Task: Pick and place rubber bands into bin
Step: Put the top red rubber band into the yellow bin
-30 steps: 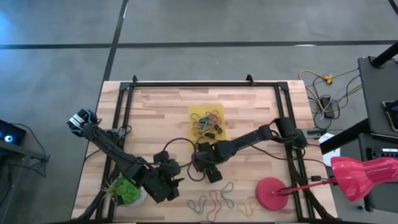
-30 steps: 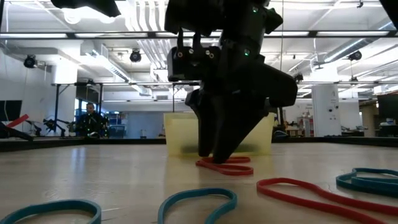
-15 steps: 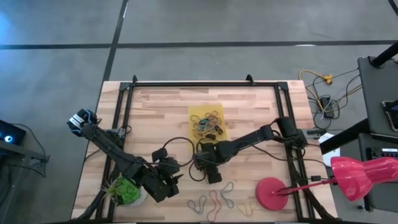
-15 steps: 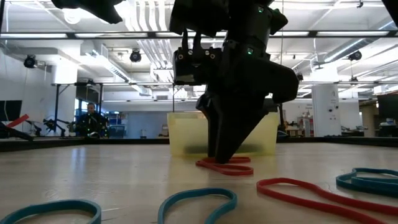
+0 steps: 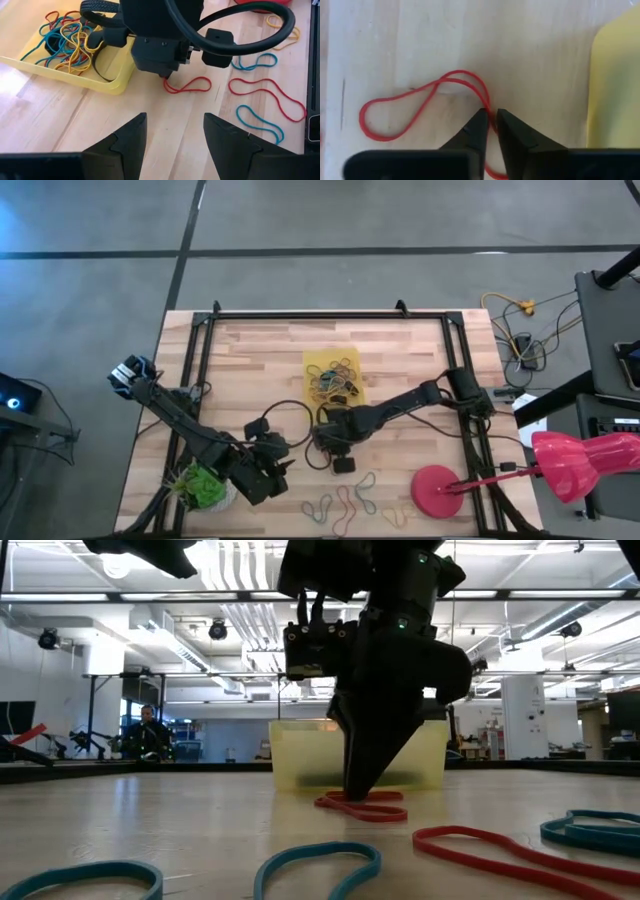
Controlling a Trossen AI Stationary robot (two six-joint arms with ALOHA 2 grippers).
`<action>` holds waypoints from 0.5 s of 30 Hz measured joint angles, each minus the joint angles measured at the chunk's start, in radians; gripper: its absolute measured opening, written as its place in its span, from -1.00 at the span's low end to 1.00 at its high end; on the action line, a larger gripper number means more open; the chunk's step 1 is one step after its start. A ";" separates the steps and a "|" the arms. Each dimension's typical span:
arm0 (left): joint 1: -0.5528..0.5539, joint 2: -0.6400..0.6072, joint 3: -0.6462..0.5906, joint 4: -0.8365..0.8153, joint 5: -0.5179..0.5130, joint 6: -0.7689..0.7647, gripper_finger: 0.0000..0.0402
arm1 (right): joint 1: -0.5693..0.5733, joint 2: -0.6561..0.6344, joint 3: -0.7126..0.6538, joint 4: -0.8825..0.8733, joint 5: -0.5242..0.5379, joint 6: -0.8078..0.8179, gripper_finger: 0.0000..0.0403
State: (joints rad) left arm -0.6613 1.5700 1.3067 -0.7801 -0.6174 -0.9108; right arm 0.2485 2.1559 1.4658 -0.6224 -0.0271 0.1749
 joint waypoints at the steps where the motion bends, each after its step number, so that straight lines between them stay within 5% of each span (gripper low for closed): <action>1: 0.000 0.000 0.000 0.000 0.000 0.000 -0.11 | 0.003 0.000 0.000 -0.002 -0.003 0.000 -0.89; 10: 0.000 0.000 0.000 0.000 0.000 0.001 -0.11 | 0.066 -0.029 0.028 -0.043 -0.042 0.012 -0.96; 15: 0.000 0.000 0.001 0.001 0.000 0.003 -0.11 | 0.086 -0.110 0.073 -0.052 0.039 0.077 -0.96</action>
State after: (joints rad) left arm -0.6613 1.5696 1.3077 -0.7794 -0.6176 -0.9075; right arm 0.3343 2.0455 1.5385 -0.6745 0.0117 0.2521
